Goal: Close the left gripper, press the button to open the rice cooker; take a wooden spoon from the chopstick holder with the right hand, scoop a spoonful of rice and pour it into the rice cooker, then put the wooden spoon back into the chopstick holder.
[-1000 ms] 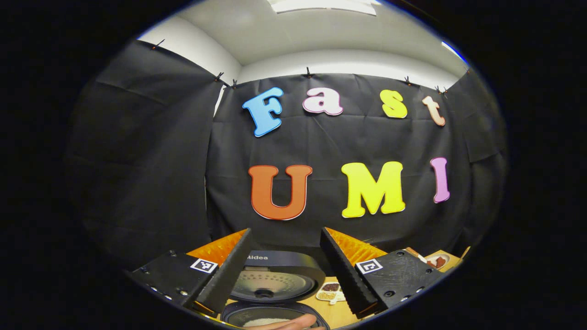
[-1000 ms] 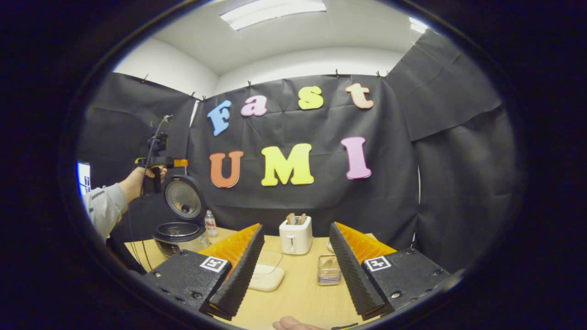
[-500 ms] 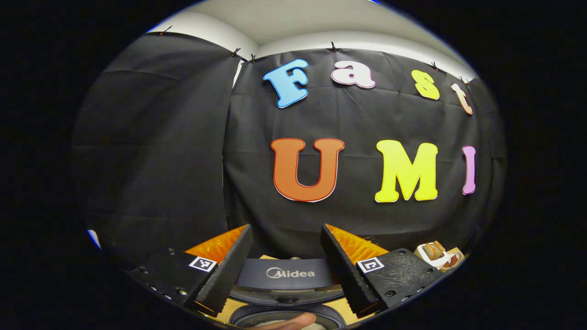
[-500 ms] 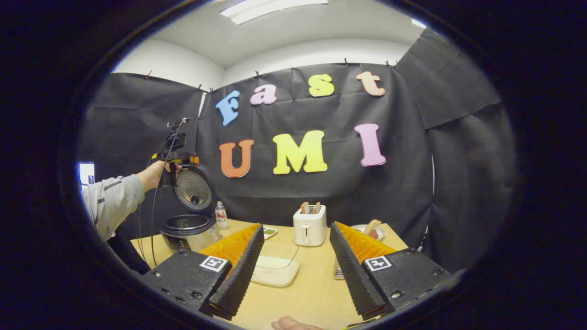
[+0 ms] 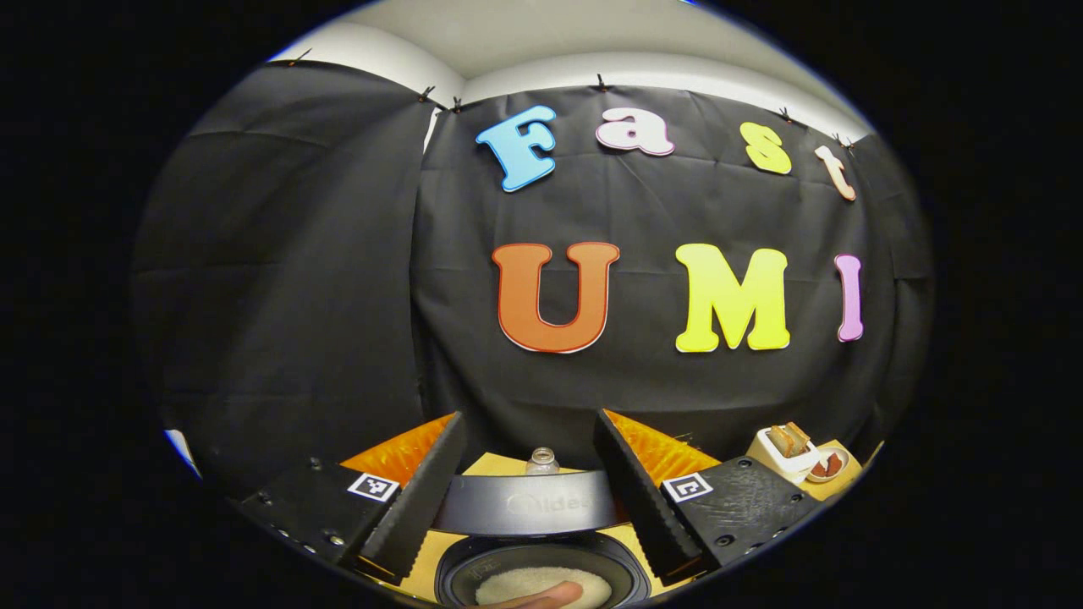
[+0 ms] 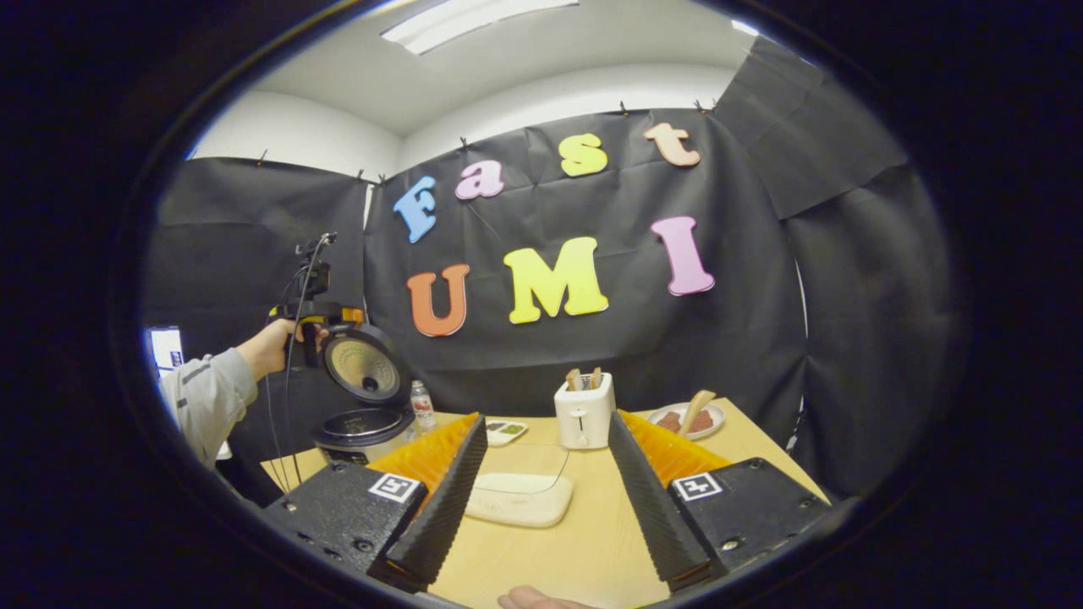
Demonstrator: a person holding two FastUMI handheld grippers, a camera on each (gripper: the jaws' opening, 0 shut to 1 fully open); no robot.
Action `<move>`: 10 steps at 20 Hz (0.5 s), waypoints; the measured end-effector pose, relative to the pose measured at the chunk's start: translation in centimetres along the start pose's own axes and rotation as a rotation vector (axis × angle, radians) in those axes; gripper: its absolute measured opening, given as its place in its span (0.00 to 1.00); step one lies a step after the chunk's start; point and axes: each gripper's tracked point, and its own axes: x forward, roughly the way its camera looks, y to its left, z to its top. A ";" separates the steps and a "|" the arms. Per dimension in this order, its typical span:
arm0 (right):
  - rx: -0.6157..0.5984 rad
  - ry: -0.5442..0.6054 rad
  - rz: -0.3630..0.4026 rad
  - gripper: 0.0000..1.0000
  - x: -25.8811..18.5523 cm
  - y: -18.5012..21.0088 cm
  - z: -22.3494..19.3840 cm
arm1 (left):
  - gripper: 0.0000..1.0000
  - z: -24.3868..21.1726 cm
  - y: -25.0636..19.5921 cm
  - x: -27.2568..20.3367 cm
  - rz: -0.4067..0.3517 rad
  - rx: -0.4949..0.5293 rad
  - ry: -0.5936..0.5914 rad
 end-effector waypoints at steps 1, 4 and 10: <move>0.004 0.002 -0.007 0.91 -0.2 -0.1 0.1 | 0.98 -0.9 -0.2 -0.9 0.010 0.006 0.020; 0.005 -0.038 -0.022 0.94 -1.7 0.1 1.9 | 0.98 -3.3 -0.8 -3.3 0.000 0.006 0.103; 0.056 -0.061 -0.004 0.97 -4.2 1.9 3.4 | 0.98 -11.0 -0.8 -6.3 0.014 -0.005 0.279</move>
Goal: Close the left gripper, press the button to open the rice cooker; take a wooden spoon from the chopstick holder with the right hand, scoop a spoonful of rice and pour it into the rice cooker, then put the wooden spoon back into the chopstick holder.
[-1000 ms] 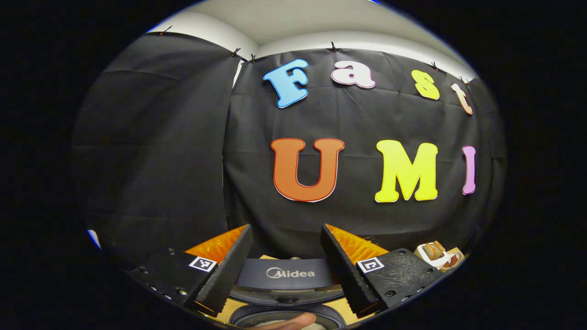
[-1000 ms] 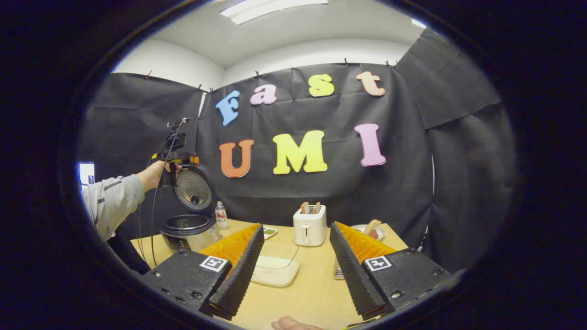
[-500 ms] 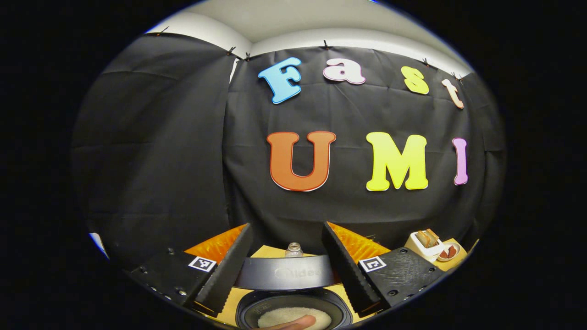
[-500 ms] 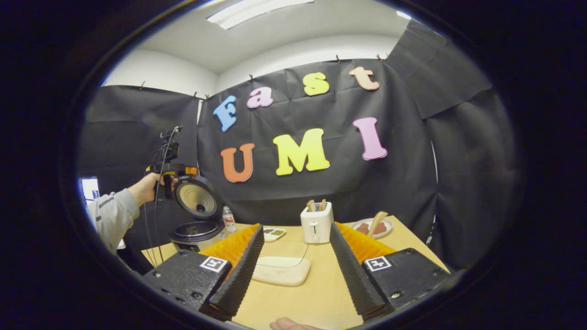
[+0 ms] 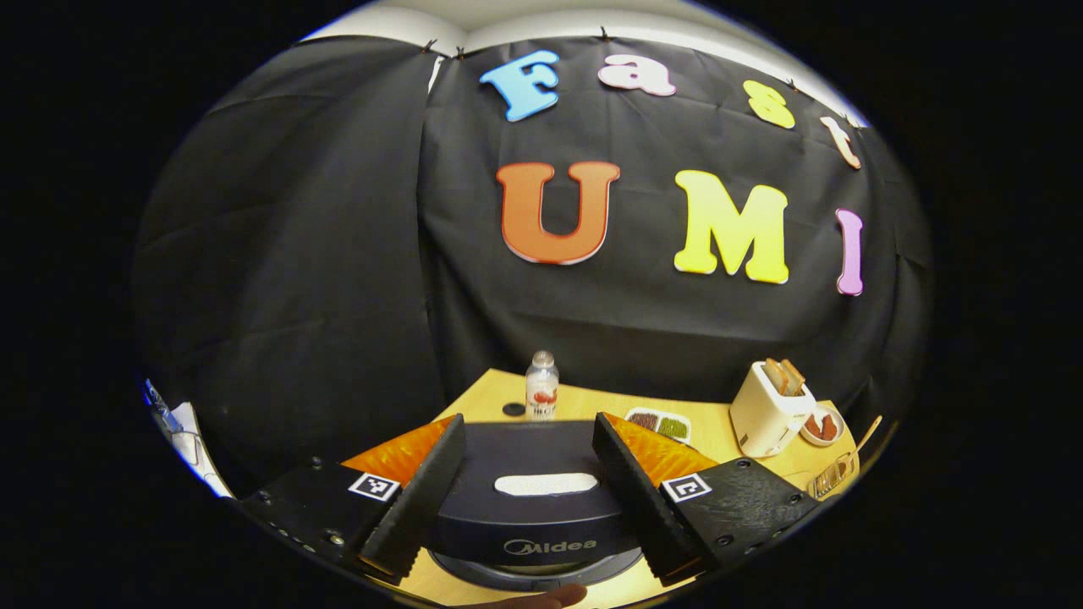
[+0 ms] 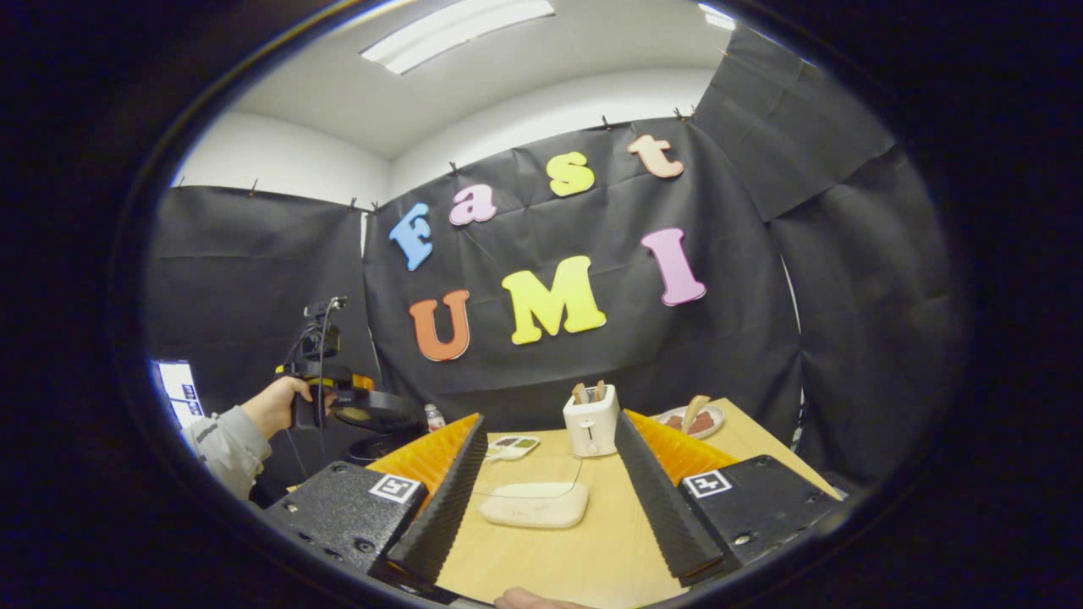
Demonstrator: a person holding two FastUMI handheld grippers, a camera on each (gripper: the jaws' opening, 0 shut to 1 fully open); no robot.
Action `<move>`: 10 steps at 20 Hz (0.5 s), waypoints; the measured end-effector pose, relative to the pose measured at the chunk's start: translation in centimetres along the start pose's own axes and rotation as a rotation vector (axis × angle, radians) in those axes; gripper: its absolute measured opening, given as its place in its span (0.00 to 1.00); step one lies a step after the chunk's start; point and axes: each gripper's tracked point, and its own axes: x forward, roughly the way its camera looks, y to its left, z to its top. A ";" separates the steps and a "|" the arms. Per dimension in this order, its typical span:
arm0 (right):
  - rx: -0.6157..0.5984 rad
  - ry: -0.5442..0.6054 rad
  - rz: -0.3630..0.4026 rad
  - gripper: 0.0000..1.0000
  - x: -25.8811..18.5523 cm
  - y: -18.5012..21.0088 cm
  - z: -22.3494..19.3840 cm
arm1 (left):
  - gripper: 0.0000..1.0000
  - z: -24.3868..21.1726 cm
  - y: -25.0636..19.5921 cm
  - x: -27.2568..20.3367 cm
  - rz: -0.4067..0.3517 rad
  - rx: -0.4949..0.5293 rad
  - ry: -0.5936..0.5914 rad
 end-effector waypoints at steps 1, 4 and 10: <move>-0.014 0.000 0.008 0.98 -0.2 0.5 0.2 | 0.97 -1.1 -0.4 -0.2 -0.016 0.002 0.022; -0.031 -0.009 0.027 0.98 -0.7 1.6 0.7 | 0.95 -2.8 -0.7 -0.5 -0.045 0.010 0.037; -0.011 0.026 0.043 0.98 0.3 2.1 -0.4 | 0.95 -3.5 -1.1 -0.9 -0.064 0.013 -0.003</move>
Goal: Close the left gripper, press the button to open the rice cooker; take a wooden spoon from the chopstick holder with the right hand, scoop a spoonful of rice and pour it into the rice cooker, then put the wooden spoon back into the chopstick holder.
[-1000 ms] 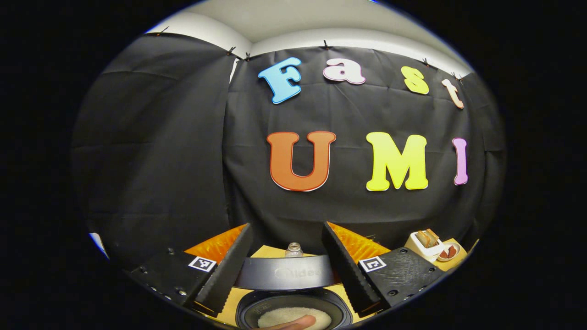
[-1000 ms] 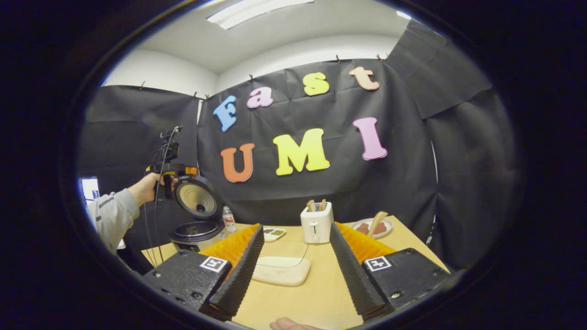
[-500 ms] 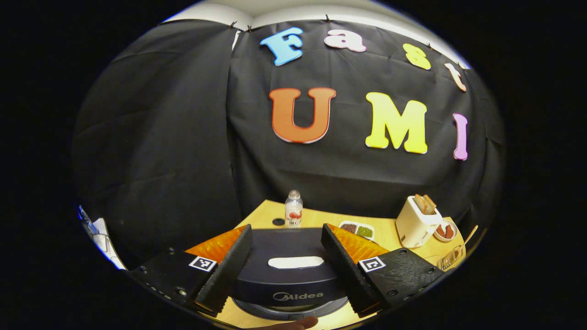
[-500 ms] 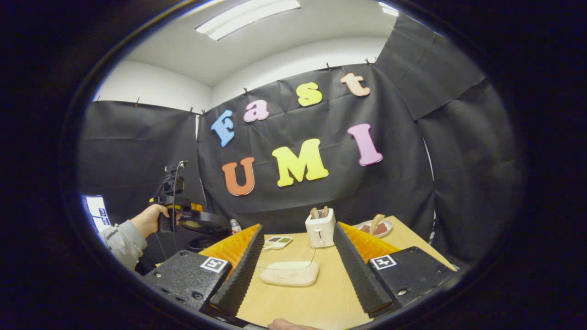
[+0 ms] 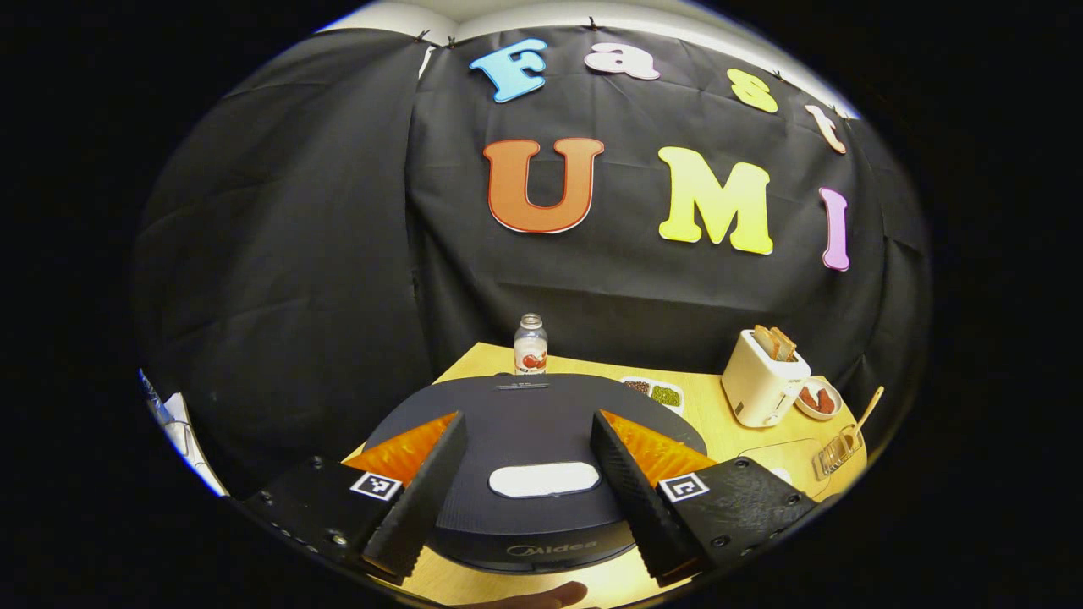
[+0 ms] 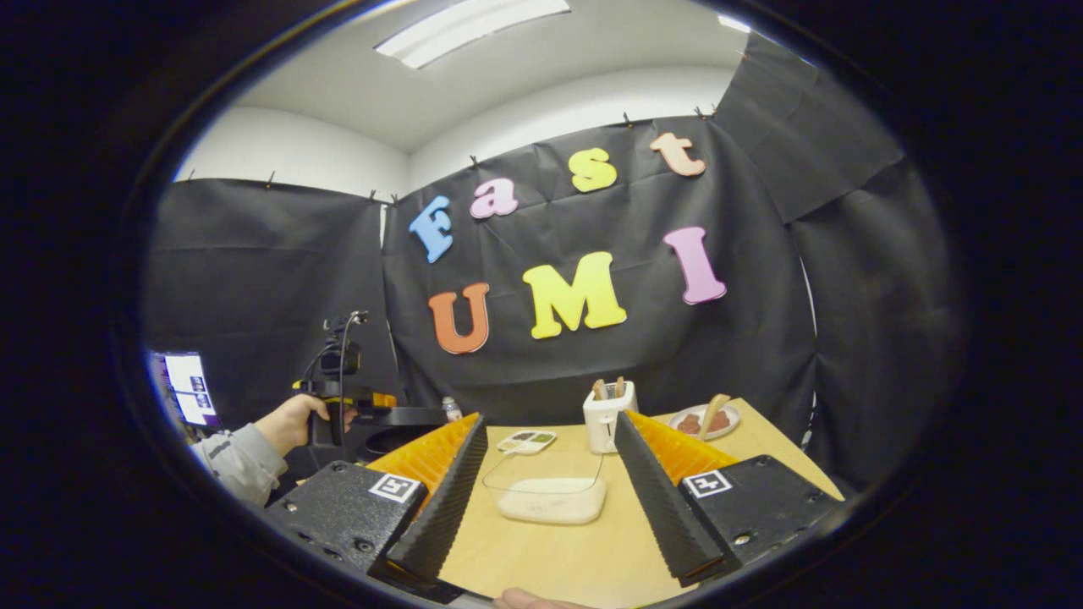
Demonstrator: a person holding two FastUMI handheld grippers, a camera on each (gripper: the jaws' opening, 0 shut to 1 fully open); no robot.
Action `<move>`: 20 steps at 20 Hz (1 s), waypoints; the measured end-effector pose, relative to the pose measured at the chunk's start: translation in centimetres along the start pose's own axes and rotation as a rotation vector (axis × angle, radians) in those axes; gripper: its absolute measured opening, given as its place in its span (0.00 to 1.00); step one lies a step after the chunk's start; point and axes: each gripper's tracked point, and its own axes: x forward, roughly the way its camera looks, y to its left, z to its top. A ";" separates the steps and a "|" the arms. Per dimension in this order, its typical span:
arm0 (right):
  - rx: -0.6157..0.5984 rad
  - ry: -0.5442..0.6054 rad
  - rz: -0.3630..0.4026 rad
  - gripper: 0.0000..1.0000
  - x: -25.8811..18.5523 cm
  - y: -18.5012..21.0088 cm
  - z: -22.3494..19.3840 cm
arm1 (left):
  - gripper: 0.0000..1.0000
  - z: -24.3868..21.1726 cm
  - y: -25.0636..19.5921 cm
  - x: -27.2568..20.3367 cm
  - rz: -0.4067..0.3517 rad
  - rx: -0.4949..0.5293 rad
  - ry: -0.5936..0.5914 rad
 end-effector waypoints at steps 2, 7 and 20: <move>0.001 0.007 0.004 0.98 0.1 0.1 -0.2 | 0.95 -0.2 -0.1 0.3 -0.002 0.015 -0.002; -0.013 0.013 0.006 0.98 0.2 0.1 -0.4 | 0.95 -0.9 -0.1 0.3 0.011 0.024 -0.009; -0.017 0.021 0.013 0.98 -0.4 0.2 -0.9 | 0.96 -4.6 -0.5 -0.1 0.001 0.066 -0.077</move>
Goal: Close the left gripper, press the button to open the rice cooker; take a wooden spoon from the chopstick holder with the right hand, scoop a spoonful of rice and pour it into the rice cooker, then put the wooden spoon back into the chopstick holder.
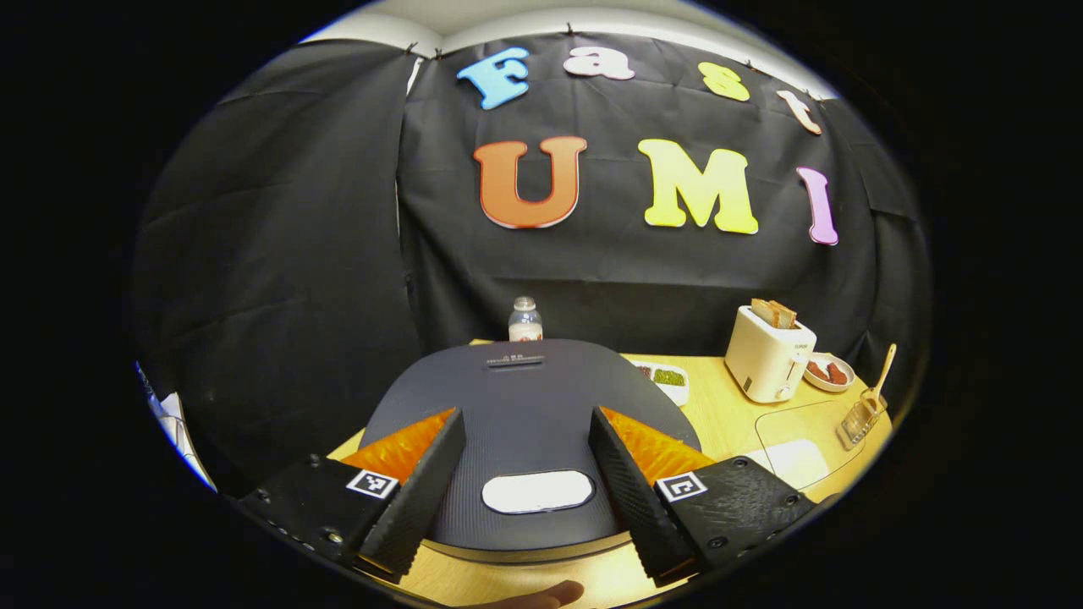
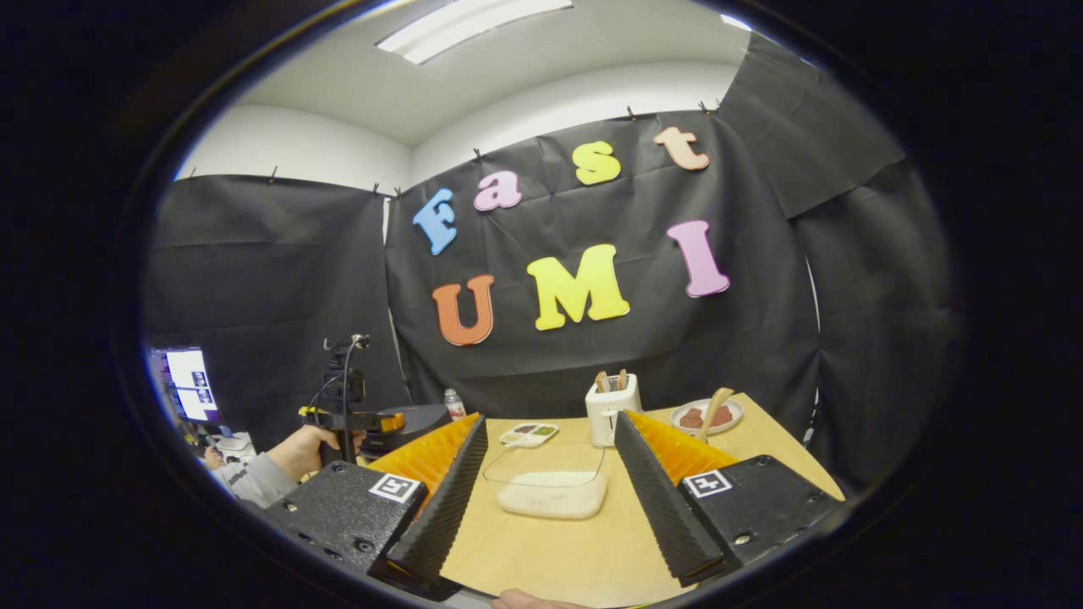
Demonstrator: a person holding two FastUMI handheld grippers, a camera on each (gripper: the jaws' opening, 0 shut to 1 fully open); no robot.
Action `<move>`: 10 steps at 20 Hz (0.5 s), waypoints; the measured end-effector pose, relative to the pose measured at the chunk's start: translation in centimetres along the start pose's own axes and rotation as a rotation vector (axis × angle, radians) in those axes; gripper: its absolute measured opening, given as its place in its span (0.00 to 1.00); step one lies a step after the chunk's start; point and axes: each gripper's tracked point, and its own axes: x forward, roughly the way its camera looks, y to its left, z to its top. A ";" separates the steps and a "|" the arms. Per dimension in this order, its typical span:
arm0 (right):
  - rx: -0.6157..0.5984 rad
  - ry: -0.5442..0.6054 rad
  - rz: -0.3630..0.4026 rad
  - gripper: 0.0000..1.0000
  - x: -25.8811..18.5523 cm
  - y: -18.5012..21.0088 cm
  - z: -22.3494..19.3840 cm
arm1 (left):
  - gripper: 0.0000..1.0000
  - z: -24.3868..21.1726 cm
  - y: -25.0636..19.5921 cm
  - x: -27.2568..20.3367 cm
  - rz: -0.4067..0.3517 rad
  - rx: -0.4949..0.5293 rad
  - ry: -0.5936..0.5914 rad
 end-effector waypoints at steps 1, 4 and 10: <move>-0.001 -0.001 0.000 0.98 0.0 0.0 0.1 | 0.95 -0.1 -0.1 -0.3 0.000 -0.009 -0.012; 0.000 0.002 0.002 0.98 0.0 0.1 -0.1 | 0.96 -0.4 -0.2 -1.1 -0.006 -0.016 -0.033; -0.014 0.015 0.017 0.98 0.2 0.7 -0.4 | 0.96 -1.2 -0.5 -2.7 0.012 -0.012 -0.096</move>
